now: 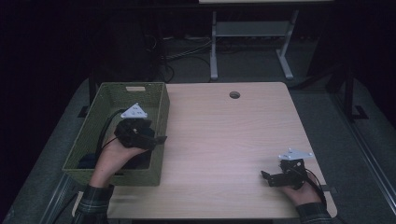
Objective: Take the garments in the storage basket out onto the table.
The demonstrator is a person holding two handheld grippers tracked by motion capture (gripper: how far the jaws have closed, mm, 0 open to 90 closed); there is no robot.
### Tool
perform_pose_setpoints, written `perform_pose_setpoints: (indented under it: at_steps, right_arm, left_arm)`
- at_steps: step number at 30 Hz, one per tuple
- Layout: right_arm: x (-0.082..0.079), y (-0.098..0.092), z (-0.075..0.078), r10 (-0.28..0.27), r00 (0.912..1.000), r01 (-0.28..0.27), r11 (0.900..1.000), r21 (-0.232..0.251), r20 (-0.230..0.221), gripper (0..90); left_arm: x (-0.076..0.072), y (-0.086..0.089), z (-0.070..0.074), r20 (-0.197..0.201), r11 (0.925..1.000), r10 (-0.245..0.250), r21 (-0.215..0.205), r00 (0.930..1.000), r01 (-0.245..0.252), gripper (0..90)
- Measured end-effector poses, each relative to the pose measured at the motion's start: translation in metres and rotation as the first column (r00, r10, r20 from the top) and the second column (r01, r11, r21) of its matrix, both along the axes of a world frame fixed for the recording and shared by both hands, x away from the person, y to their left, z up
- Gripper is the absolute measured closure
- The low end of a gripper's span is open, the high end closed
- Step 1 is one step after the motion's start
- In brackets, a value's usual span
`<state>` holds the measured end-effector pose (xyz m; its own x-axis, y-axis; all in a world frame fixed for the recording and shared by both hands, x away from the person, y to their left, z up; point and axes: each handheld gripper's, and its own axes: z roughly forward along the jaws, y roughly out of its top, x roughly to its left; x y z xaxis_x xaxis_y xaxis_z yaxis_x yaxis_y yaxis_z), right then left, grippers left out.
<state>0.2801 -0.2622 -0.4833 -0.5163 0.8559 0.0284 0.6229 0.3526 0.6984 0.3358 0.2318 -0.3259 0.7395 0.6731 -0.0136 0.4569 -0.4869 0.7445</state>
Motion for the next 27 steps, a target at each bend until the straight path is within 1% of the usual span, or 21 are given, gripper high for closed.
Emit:
perform_pose_setpoints:
  at_steps: [1, 5, 6, 7, 9, 10, 15, 16, 18, 19, 22, 23, 24, 25, 27]
  right_arm:
    - [0.000, 0.000, 0.000, 0.000, 1.0000, 0.000, 1.000, 0.000, 0.000, 0.0]
    - [0.000, 0.000, 0.000, 0.001, 1.0000, -0.001, 1.000, 0.001, -0.002, 0.0]
    - [0.000, 0.000, 0.000, 0.004, 1.0000, -0.004, 1.000, 0.000, 0.000, 0.0]
    - [0.000, 0.000, 0.000, 0.004, 1.0000, -0.004, 1.000, 0.000, 0.000, 0.0]
    - [0.001, 0.000, 0.000, 0.005, 1.0000, -0.005, 1.000, 0.001, -0.003, 0.0]
    - [0.001, 0.000, 0.000, 0.005, 1.0000, -0.005, 1.000, 0.001, -0.003, 0.0]
    - [0.001, -0.001, 0.000, 0.014, 0.9999, -0.014, 1.000, 0.000, -0.002, 0.0]
    - [0.001, -0.001, 0.000, 0.014, 0.9999, -0.014, 1.000, 0.000, -0.002, 0.0]
    - [0.001, -0.001, 0.000, 0.014, 0.9999, -0.014, 1.000, 0.000, -0.002, 0.0]
    - [0.001, -0.001, 0.000, 0.014, 0.9999, -0.014, 1.000, 0.000, -0.002, 0.0]
    - [0.001, -0.001, 0.000, 0.016, 0.9999, -0.016, 1.000, -0.001, -0.001, 0.0]
    - [0.001, -0.001, 0.000, 0.016, 0.9999, -0.016, 1.000, -0.001, -0.002, 0.0]
    - [0.001, -0.001, 0.000, 0.016, 0.9999, -0.016, 1.000, -0.001, -0.002, 0.0]
    - [0.001, -0.001, 0.000, 0.016, 0.9999, -0.016, 1.000, -0.001, -0.001, 0.0]
    - [0.001, -0.001, 0.000, 0.016, 0.9999, -0.016, 1.000, -0.001, -0.001, 0.0]
  left_arm:
    - [0.000, 0.000, 0.000, 0.000, 1.0000, 0.000, 0.000, 1.0000, 0.000, 13.8]
    - [-0.001, 0.014, 0.000, 0.003, 0.9996, 0.028, -0.003, 0.9996, -0.028, 13.8]
    - [-0.001, 0.022, 0.000, 0.005, 0.9991, 0.041, -0.004, 0.9991, -0.041, 13.8]
    - [-0.001, 0.022, 0.000, 0.005, 0.9991, 0.041, -0.004, 0.9991, -0.041, 13.8]
    - [0.000, 0.033, -0.001, 0.004, 0.9982, 0.060, 0.004, 0.9982, -0.060, 13.8]
    - [0.000, 0.033, -0.001, 0.004, 0.9982, 0.060, 0.004, 0.9982, -0.060, 13.8]
    - [0.000, 0.051, -0.002, -0.002, 0.9956, 0.093, 0.016, 0.9957, -0.093, 13.8]
    - [0.000, 0.051, -0.002, -0.002, 0.9956, 0.093, 0.016, 0.9957, -0.093, 13.8]
    - [-0.001, 0.058, -0.002, -0.003, 0.9950, 0.097, 0.025, 0.9953, -0.097, 13.8]
    - [-0.001, 0.058, -0.002, -0.003, 0.9950, 0.097, 0.025, 0.9953, -0.097, 13.8]
    - [-0.002, 0.068, -0.004, -0.016, 0.9938, 0.105, 0.040, 0.9944, -0.104, 13.9]
    - [-0.002, 0.068, -0.004, -0.016, 0.9938, 0.105, 0.040, 0.9944, -0.104, 15.8]
    - [-0.002, 0.070, -0.004, -0.017, 0.9936, 0.103, 0.050, 0.9946, -0.102, 15.8]
    - [-0.003, 0.072, -0.005, -0.022, 0.9932, 0.106, 0.052, 0.9941, -0.105, 18.6]
    - [-0.002, 0.078, -0.008, -0.039, 0.9919, 0.115, 0.059, 0.9926, -0.112, 18.6]
